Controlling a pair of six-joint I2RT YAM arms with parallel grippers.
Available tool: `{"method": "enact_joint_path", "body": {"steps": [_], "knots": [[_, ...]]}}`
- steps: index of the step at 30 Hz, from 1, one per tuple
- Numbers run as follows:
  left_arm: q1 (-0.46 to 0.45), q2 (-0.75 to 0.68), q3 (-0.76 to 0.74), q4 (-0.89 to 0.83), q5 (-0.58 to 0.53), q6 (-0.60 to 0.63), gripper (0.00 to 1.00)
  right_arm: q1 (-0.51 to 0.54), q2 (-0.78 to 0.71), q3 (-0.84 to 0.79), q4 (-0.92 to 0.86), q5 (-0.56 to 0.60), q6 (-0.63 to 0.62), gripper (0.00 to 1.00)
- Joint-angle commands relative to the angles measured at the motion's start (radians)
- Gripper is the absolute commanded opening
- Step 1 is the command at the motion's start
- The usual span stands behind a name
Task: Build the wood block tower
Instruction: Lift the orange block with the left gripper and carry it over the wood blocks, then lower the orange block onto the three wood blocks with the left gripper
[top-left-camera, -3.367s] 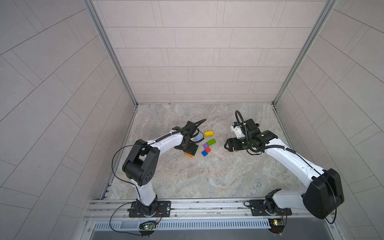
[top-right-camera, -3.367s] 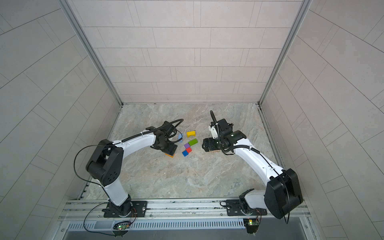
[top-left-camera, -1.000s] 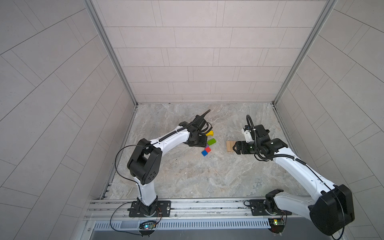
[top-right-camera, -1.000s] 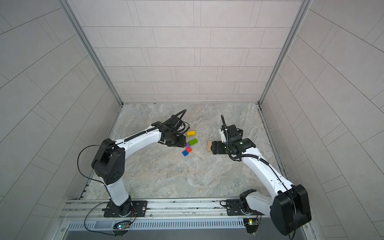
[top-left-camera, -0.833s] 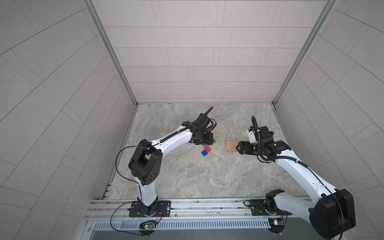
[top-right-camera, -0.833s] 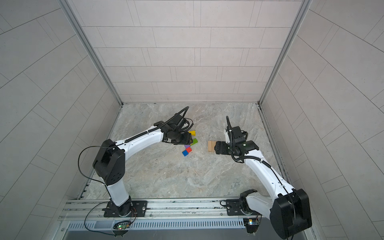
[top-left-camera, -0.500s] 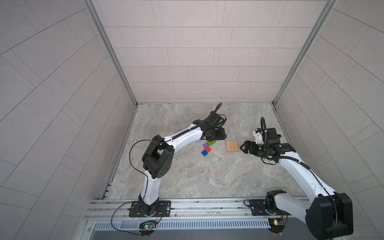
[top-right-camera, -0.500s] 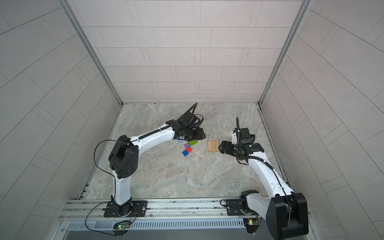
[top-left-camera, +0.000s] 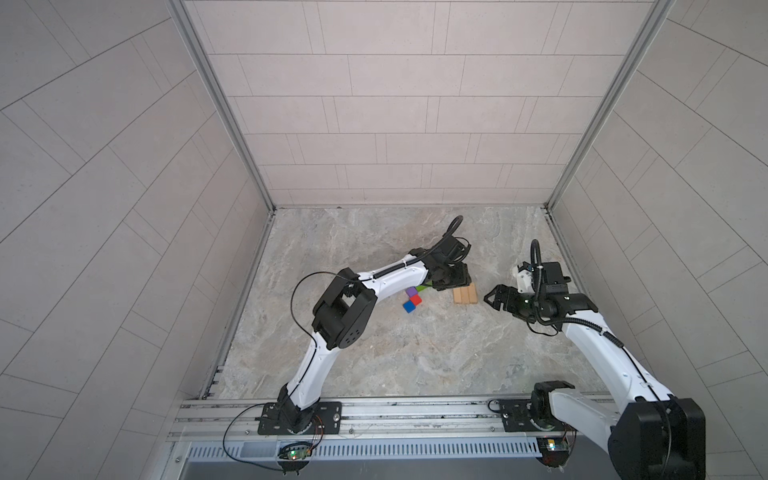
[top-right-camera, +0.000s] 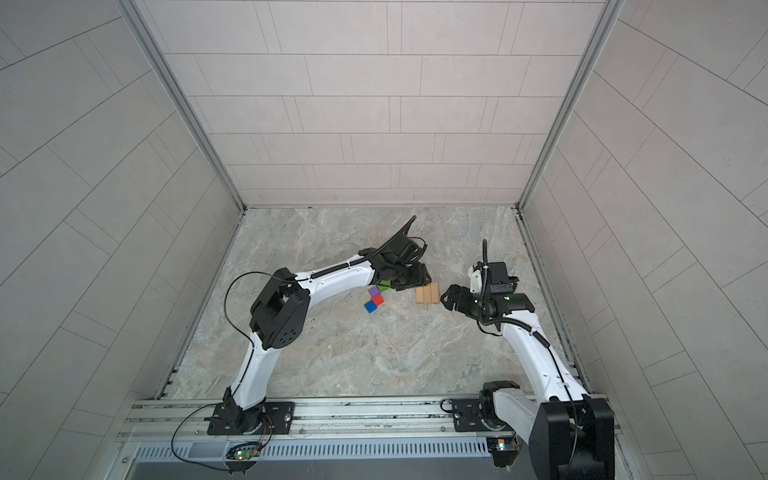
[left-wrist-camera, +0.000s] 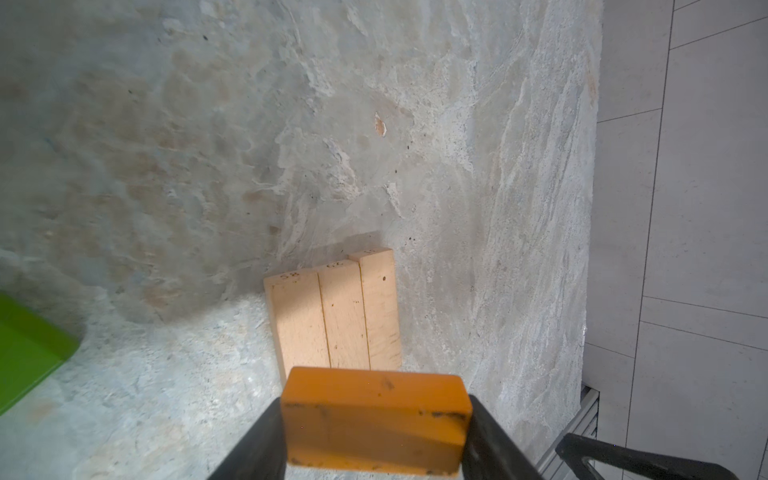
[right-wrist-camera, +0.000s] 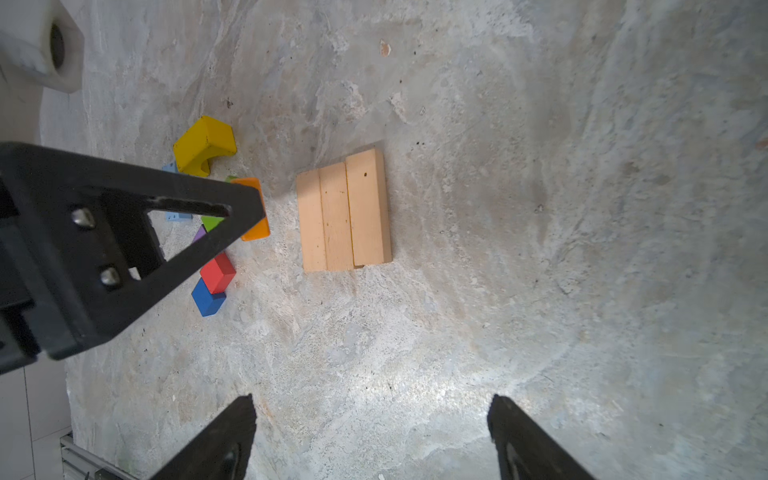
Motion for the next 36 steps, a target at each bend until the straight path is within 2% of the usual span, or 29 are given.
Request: {"method": "enact_joint_path", "body": {"steps": [1, 14, 36], "knots": [[-0.009, 0.024, 0.043, 0.033, -0.020, -0.024, 0.60, -0.012, -0.023, -0.011, 0.003, -0.008, 0.003, 0.89], [-0.021, 0.090, 0.093, 0.038, -0.013, -0.030, 0.61, -0.041, -0.024, -0.033, 0.004, -0.009, -0.005, 0.89], [-0.024, 0.117, 0.104, 0.008, -0.039, -0.013, 0.61, -0.053, -0.023, -0.037, 0.006, -0.025, -0.014, 0.89]]}}
